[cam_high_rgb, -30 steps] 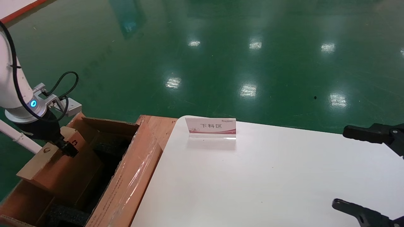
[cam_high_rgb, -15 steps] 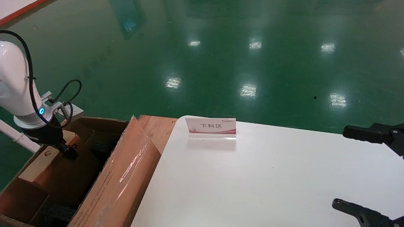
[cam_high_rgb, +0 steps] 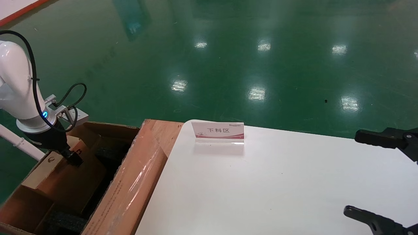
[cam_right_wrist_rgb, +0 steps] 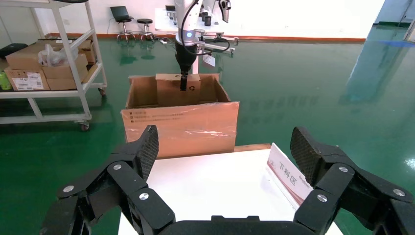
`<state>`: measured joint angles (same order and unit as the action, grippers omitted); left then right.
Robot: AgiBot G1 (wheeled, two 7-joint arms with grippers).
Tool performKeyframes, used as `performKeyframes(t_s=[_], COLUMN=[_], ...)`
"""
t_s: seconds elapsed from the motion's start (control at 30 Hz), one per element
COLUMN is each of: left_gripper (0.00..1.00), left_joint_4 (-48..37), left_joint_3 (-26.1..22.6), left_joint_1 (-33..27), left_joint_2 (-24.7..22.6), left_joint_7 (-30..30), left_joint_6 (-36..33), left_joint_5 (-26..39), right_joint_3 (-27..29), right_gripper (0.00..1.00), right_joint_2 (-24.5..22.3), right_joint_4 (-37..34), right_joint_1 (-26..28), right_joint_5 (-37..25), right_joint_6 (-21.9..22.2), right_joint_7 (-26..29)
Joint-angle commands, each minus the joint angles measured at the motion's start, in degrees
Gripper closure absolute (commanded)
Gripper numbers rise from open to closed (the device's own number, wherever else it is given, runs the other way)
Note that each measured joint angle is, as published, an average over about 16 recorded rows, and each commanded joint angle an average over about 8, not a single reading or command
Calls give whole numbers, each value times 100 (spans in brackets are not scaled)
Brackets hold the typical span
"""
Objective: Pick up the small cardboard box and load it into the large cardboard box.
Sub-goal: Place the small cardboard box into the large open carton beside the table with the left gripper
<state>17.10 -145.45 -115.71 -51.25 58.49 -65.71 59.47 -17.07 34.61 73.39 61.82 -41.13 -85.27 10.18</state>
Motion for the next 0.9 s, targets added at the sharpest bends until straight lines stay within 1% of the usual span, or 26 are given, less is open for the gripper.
performKeyframes(t_s=[0.03,0.67,0.77,0.9], left_gripper=[0,0,0,0], left_joint_4=[15,90,172,448], left_joint_3=[-3,-20,28,155], left_joint_1=[-9,-75,-211,-574], left_joint_2=[7,-3,-30,-15], left_joint_7=[8,3,-113,-384], left_joint_6=[0,50,96,239], left_joint_5=[0,51,23,-58], right_joint_3=[0,0,-1,-2], right_gripper=[0,0,0,0], right_joint_2=[0,0,0,0], right_joint_4=[0,0,-2,-3], right_joint_1=[0,0,1,2], right_joint_5=[0,0,0,1], right_joint_6=[0,0,0,0], right_joint_7=[0,0,-1,-2])
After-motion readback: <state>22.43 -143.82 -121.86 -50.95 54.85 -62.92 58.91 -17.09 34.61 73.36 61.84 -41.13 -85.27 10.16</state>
